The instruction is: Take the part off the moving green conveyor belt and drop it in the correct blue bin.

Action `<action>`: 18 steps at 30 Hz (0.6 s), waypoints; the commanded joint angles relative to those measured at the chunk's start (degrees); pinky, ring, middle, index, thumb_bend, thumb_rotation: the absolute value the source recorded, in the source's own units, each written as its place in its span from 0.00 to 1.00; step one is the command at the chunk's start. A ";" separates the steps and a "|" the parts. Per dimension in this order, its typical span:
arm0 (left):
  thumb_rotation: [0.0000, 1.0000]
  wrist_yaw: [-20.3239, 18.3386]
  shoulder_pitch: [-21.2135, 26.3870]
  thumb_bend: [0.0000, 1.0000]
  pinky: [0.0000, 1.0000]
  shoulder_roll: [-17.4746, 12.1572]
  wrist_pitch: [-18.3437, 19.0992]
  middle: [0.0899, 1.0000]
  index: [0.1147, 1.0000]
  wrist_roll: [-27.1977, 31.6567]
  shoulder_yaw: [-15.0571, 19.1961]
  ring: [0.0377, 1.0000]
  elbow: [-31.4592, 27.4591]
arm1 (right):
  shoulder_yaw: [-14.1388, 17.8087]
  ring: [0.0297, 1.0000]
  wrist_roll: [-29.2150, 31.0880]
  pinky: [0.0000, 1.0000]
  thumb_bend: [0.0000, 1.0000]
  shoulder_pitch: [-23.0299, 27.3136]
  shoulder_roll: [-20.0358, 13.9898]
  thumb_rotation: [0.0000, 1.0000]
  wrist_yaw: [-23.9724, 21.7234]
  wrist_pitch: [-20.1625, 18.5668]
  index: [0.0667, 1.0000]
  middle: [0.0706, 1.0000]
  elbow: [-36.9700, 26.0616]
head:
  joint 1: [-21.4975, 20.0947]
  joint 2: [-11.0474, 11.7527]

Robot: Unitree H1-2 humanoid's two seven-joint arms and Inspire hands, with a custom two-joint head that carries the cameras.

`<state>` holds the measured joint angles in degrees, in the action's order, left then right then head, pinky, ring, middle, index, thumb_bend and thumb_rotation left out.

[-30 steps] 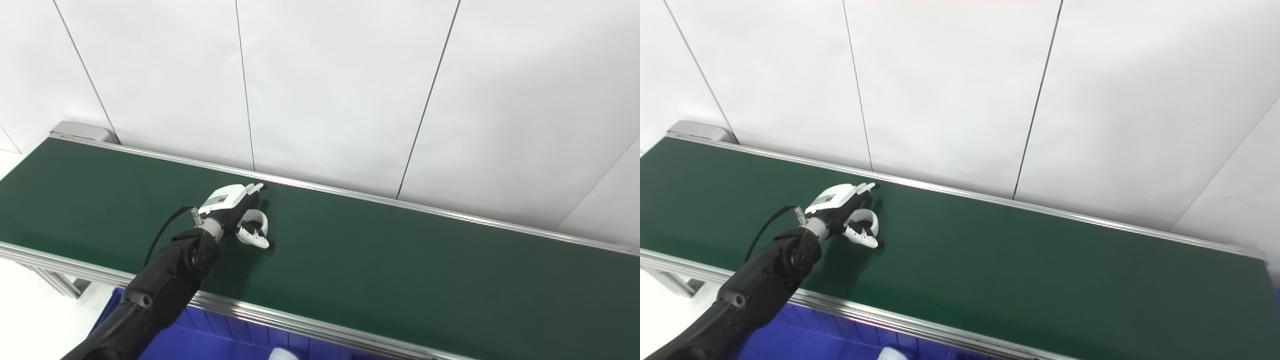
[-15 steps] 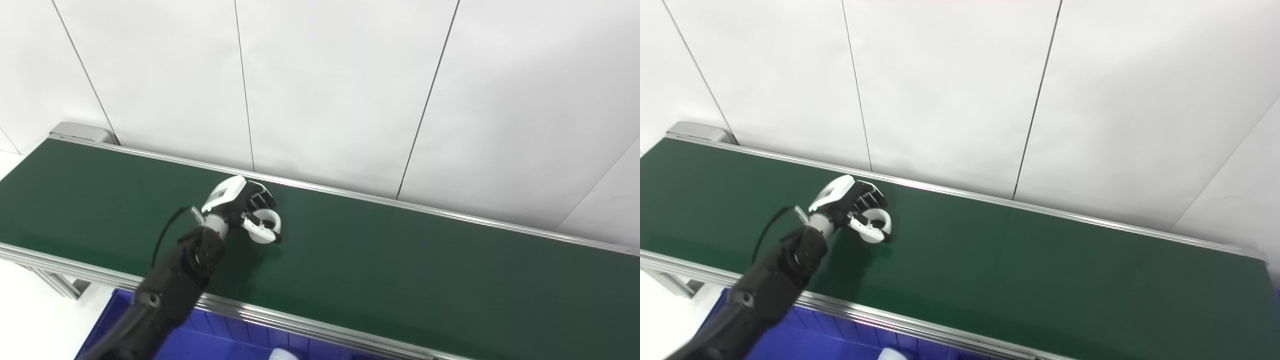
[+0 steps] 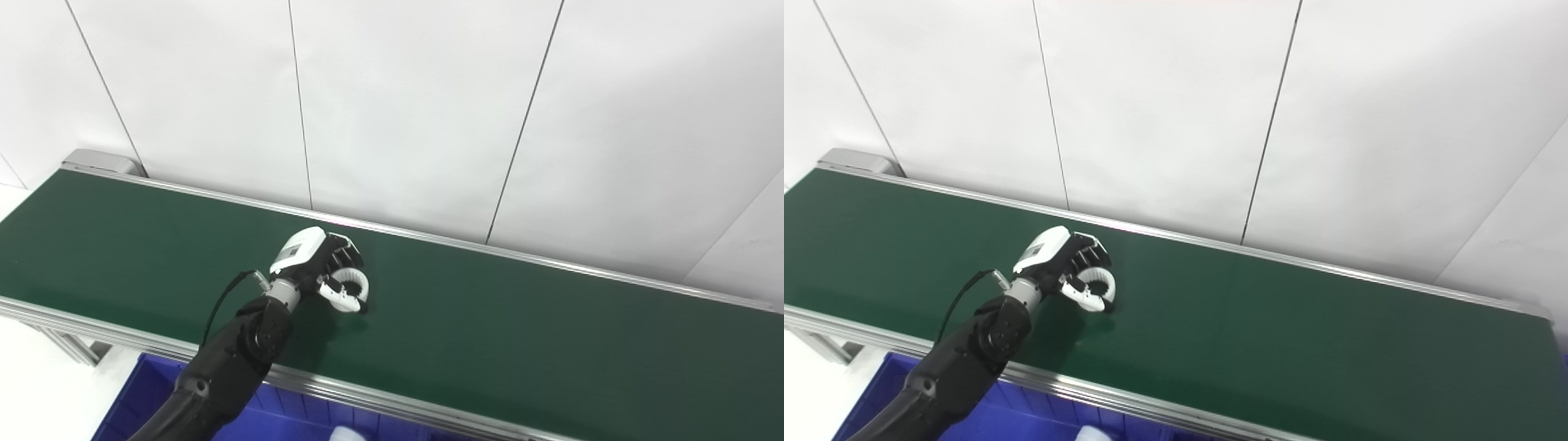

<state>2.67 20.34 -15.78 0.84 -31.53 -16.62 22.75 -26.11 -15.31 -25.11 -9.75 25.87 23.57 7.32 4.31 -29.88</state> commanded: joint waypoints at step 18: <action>0.00 -8.73 -27.44 0.49 0.40 -6.45 -5.94 0.44 0.50 14.58 11.32 0.37 -38.27 | 2.86 0.80 -4.05 0.85 0.82 -5.37 2.99 0.53 -2.23 2.93 0.94 0.90 -9.02 | -9.87 -13.86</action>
<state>-6.54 -7.41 -21.13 -1.78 -17.64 -6.15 -13.55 -23.58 -18.97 -29.70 -7.23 24.51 23.67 0.59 -5.62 -43.67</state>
